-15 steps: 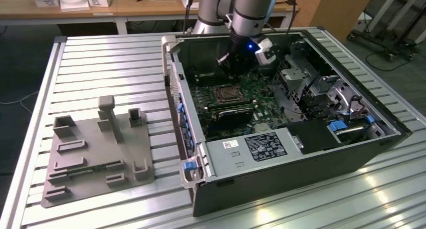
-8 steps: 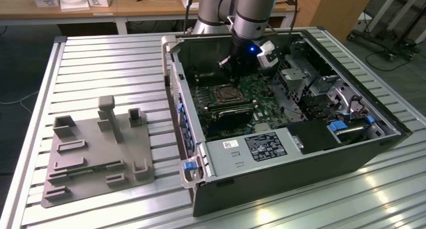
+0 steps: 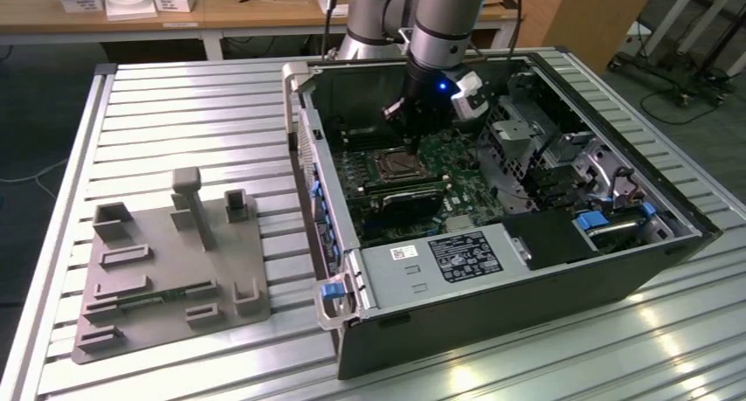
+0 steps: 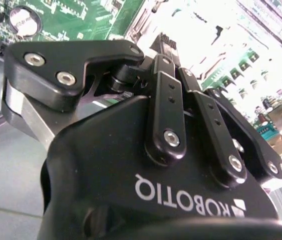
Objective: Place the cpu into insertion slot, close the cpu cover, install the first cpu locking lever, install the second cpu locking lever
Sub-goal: 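Install the second cpu locking lever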
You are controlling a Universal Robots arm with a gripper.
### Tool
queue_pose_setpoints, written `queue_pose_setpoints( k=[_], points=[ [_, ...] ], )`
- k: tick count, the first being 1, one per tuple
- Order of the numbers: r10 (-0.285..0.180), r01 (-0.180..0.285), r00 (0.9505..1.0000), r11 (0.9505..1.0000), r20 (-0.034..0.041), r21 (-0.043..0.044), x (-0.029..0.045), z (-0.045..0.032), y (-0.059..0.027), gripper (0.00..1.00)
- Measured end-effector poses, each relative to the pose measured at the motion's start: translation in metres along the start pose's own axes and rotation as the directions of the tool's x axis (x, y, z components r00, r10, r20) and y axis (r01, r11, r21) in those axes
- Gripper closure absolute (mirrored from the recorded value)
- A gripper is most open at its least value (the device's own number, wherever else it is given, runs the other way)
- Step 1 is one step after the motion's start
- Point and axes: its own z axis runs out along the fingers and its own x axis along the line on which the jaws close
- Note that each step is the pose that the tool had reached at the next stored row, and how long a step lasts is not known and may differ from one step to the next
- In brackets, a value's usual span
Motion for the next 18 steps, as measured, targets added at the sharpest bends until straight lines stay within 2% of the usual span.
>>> queue_pose_setpoints(
  k=[12, 18],
  points=[
    [0.0, 0.0, 1.0, 1.0, -0.0049, 0.0072, -0.0052, -0.0027, -0.0028, 0.9],
    [0.001, -0.001, 1.0, 1.0, -0.0048, 0.0075, -0.0049, -0.0097, -0.0076, 0.9]
  ],
)
